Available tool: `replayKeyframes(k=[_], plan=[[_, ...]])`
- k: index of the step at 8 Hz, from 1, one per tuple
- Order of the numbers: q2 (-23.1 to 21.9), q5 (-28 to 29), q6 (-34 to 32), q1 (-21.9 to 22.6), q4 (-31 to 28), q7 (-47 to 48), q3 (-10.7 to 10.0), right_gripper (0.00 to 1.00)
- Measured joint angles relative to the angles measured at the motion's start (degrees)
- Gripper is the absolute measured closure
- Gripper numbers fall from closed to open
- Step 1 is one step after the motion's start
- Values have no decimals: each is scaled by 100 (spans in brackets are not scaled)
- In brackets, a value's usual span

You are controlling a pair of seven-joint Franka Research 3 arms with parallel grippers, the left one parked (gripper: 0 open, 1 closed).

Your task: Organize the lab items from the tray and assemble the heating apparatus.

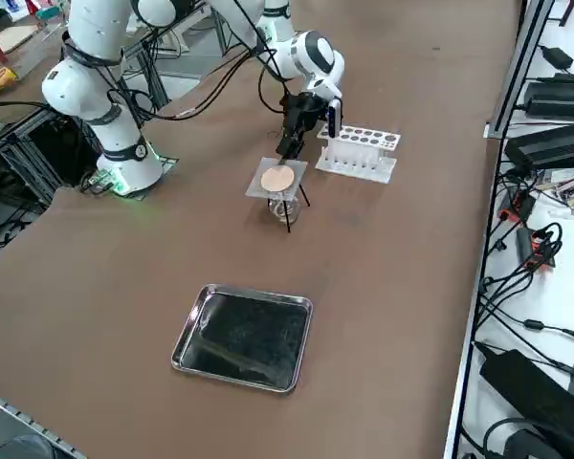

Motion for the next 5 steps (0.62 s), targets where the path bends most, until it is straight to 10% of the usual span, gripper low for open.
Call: replayKeyframes(k=[5], plan=[[20, -1, 10, 21, 20, 0, 0, 0]])
